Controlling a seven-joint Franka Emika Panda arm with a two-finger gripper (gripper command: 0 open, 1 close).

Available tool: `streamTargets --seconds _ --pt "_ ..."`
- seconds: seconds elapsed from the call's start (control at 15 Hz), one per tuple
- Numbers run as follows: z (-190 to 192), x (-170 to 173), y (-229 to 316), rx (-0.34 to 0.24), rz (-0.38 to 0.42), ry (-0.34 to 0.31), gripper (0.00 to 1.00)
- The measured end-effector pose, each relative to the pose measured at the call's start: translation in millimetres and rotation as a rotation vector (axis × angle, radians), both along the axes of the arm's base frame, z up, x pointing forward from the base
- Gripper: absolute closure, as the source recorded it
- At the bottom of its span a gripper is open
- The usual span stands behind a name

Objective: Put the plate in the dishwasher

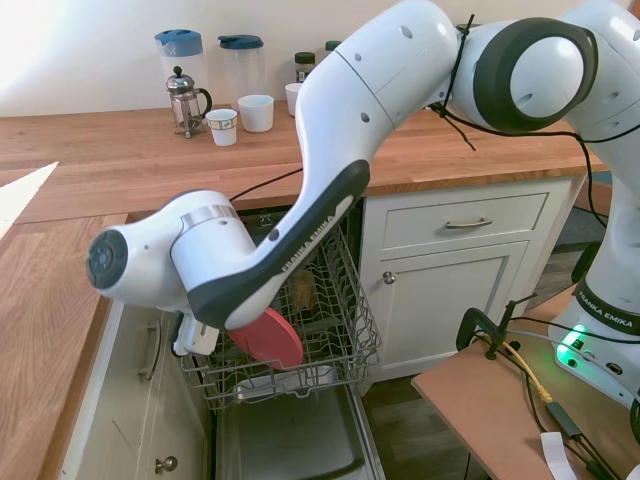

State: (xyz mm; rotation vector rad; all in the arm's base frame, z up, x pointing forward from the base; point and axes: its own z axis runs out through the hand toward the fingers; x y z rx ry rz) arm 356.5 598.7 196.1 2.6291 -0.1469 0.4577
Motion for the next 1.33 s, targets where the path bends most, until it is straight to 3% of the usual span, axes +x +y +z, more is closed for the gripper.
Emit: streamTargets --seconds 0.27,0.53,0.93,1.33 --pt "28 13 -7 0.071 -0.047 0.149 0.00" --pt "81 29 -21 0.153 -0.090 0.276 0.00" --pt "193 66 -97 0.315 -0.138 0.301 0.00" --pt "272 122 -248 0.457 -0.274 0.259 0.00"
